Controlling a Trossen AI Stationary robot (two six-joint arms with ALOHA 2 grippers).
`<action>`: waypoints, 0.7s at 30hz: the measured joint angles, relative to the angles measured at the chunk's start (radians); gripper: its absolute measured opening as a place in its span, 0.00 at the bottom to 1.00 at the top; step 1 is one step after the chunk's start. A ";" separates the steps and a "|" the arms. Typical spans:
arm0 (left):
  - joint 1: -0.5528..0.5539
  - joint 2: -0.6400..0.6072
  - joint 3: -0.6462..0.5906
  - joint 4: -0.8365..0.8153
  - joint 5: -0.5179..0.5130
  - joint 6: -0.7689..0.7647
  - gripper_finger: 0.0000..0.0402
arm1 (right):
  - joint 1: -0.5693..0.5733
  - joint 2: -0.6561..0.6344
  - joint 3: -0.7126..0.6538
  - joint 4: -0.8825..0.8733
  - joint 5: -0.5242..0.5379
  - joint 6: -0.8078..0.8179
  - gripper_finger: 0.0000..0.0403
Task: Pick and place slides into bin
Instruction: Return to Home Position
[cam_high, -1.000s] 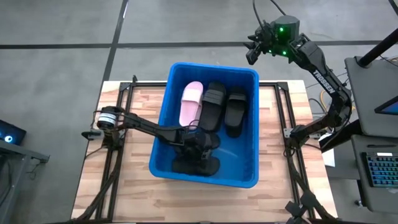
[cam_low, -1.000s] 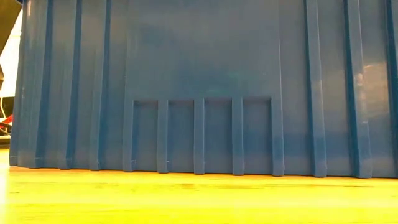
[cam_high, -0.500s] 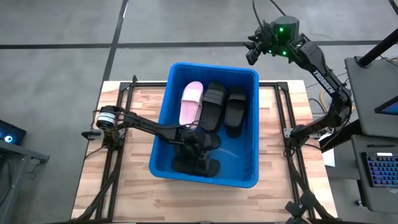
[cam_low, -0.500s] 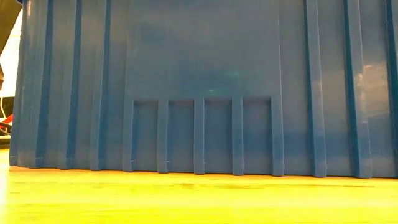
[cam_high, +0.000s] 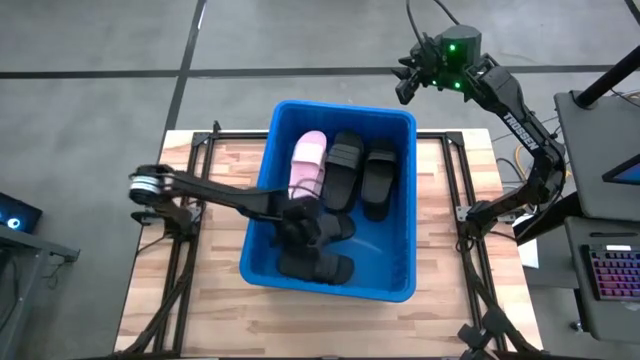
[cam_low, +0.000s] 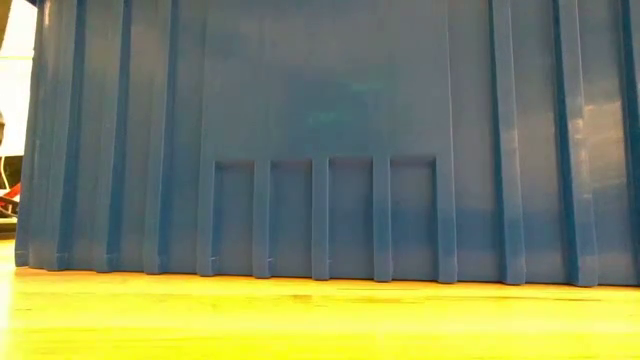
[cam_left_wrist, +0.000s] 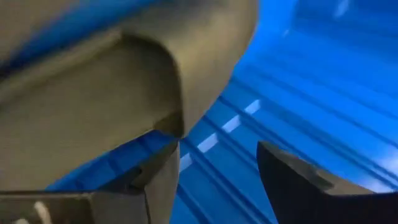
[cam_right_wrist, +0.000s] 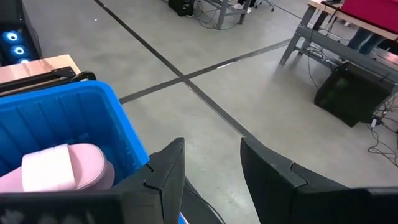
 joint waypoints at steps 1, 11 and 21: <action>0.004 -0.032 -0.002 -0.021 -0.028 0.010 0.49 | 0.000 0.000 0.000 -0.001 -0.001 0.004 0.36; 0.029 -0.291 -0.009 0.150 -0.426 0.380 0.49 | 0.000 0.000 0.000 0.006 -0.238 0.088 0.36; 0.003 -0.421 0.002 0.590 -0.870 1.329 0.28 | 0.002 0.000 0.000 0.005 -0.419 0.161 0.36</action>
